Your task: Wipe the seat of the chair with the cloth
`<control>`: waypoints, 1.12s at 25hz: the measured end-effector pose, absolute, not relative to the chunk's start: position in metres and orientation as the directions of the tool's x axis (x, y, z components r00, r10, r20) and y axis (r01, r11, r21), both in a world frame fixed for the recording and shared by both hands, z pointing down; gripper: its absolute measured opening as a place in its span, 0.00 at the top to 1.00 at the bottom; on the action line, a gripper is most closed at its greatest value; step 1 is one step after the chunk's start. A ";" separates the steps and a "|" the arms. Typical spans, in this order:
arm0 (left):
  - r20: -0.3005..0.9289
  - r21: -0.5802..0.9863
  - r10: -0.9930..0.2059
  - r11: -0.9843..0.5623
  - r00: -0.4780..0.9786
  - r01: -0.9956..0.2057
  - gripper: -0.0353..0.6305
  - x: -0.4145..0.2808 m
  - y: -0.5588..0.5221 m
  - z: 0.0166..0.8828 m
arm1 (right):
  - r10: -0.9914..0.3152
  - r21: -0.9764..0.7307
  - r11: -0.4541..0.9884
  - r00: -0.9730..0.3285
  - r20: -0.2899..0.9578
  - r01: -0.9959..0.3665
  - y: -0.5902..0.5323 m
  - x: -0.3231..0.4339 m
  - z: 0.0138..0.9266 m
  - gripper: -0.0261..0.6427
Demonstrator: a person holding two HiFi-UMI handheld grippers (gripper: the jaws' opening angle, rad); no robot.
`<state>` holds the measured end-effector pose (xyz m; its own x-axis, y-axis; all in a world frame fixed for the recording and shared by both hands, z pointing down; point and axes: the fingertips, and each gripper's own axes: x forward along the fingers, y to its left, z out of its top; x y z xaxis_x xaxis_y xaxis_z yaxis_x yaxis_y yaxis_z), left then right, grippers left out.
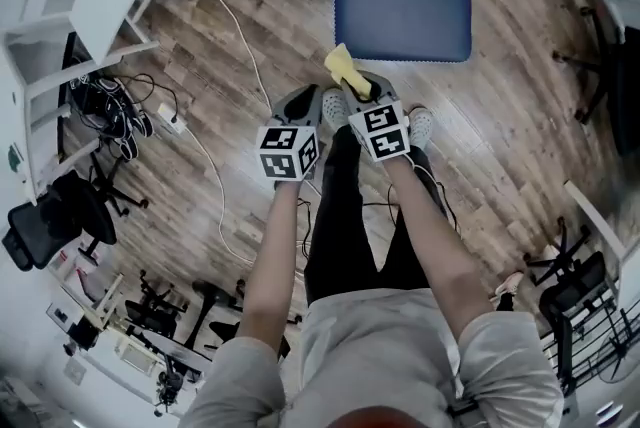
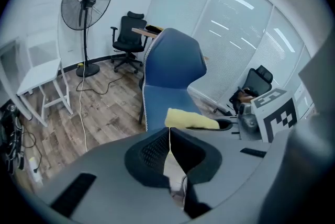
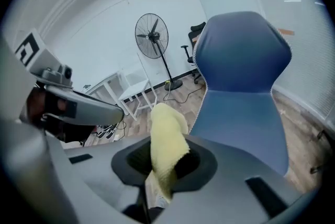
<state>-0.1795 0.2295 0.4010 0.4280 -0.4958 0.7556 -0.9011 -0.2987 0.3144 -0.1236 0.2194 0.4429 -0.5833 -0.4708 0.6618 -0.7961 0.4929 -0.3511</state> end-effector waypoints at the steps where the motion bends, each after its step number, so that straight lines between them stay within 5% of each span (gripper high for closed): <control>1: 0.748 0.318 -0.508 -0.291 0.427 -0.902 0.91 -0.170 0.232 0.390 | -0.484 -0.331 0.498 -0.573 0.661 -0.802 0.221 -0.103 0.428 0.86; 11: 0.665 0.376 -0.610 -0.224 0.430 -0.899 0.91 -0.083 0.276 0.265 | -0.609 -0.249 0.433 -0.485 0.627 -0.866 0.265 0.070 0.280 0.86; 22: 0.583 0.347 -0.670 -0.305 0.458 -0.887 0.91 -0.021 0.288 0.182 | -0.671 -0.361 0.438 -0.567 0.478 -0.823 0.303 0.111 0.167 0.86; 28: 0.539 0.324 -0.704 -0.334 0.463 -0.885 0.91 -0.006 0.296 0.158 | -0.631 -0.331 0.489 -0.590 0.504 -0.807 0.320 0.120 0.171 0.86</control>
<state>-0.0056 0.2960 0.1584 0.4630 -0.7036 0.5390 -0.8851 -0.3342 0.3240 0.1201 0.3202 0.1711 -0.5897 -0.6311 0.5039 -0.8067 0.4893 -0.3312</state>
